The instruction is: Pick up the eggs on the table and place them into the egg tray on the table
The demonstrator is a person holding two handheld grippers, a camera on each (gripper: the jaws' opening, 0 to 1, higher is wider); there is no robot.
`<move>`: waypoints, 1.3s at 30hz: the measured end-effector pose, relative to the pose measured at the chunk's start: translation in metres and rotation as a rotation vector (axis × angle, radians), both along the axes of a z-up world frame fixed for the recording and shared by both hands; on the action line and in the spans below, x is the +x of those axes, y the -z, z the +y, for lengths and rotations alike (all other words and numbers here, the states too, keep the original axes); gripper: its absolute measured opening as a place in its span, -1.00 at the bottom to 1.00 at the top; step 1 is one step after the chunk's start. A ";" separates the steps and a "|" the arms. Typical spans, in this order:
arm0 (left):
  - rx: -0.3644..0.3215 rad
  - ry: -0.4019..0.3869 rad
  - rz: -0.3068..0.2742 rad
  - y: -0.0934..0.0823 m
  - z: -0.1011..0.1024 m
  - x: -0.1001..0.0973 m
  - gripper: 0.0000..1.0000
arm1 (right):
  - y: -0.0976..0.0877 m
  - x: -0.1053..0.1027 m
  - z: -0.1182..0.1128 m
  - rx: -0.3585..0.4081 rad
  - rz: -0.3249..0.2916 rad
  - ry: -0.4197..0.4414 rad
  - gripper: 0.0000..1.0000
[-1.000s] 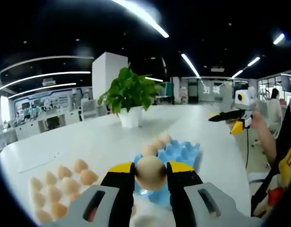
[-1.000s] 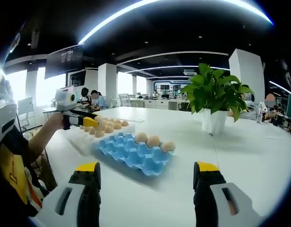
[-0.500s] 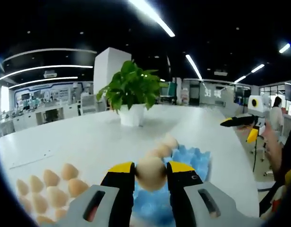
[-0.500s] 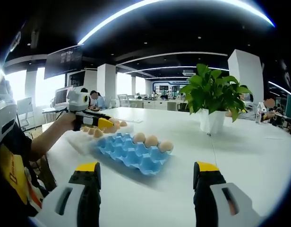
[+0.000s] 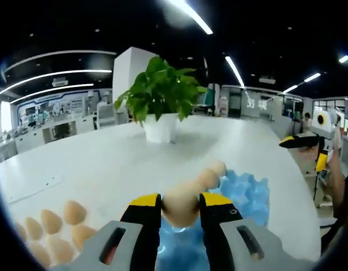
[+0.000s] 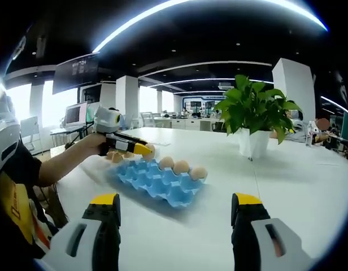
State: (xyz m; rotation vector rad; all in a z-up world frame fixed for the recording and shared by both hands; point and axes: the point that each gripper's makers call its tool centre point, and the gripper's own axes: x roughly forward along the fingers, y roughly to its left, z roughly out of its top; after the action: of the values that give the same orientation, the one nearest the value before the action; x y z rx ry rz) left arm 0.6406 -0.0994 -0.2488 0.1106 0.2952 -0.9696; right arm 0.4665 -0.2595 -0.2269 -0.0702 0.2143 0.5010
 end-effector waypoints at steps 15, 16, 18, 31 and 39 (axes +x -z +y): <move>0.084 0.007 0.010 0.017 -0.002 0.005 -0.47 | -0.002 -0.001 0.001 0.002 -0.006 0.001 0.68; 0.098 0.010 0.005 0.019 -0.002 0.005 -0.47 | -0.002 -0.002 0.001 0.002 -0.007 0.003 0.68; 0.108 0.012 0.006 0.020 -0.003 0.005 -0.47 | -0.002 -0.002 0.000 0.003 -0.008 0.004 0.68; 0.143 0.039 0.045 0.027 -0.004 0.004 -0.47 | 0.001 -0.001 0.000 0.010 0.000 0.008 0.68; 0.143 0.061 0.094 0.028 -0.004 0.005 -0.47 | 0.003 -0.001 0.001 0.014 0.003 0.005 0.68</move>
State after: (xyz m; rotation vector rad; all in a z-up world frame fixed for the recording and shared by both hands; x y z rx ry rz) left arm 0.6454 -0.1034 -0.2773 0.2058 0.4499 -1.0151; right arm 0.4658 -0.2584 -0.2298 -0.0552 0.2140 0.4972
